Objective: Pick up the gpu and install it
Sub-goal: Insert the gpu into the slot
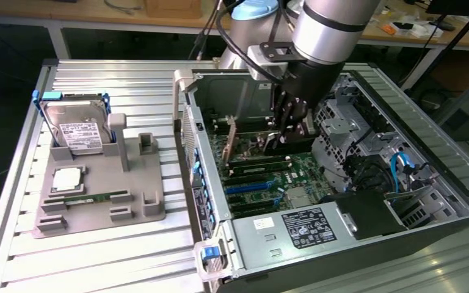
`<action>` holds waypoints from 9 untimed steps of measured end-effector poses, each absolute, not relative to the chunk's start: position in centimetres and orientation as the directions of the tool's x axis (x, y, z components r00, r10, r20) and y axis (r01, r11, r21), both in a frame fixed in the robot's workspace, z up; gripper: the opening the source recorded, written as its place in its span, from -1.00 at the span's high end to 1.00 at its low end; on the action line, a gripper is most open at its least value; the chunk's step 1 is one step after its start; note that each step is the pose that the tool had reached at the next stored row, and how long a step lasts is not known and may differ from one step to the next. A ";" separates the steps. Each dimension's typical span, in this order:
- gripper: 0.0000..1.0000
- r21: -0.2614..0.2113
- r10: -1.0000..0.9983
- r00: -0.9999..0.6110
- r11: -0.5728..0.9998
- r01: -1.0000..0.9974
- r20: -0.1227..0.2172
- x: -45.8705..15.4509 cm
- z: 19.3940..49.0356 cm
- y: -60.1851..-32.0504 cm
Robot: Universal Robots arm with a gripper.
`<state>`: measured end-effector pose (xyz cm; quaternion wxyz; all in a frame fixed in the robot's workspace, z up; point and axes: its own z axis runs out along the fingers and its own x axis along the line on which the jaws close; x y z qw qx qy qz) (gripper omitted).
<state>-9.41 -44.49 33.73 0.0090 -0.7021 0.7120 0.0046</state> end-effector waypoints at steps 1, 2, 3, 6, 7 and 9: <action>0.46 -0.006 -1.000 -0.014 0.014 -1.000 -0.019 -9.4 33.6 -44.5; 0.46 -0.006 -1.000 -0.014 0.014 -1.000 -0.019 -9.5 33.4 -44.5; 0.46 -0.006 -1.000 -0.014 0.014 -1.000 -0.019 -9.5 33.2 -44.5; 0.46 -0.006 -1.000 -0.014 0.014 -1.000 -0.019 -9.6 32.6 -44.6; 0.46 -0.006 -1.000 -0.014 0.014 -1.000 -0.019 -9.6 32.4 -44.6; 0.46 -0.006 -1.000 -0.014 0.014 -1.000 -0.019 -9.9 31.8 -44.7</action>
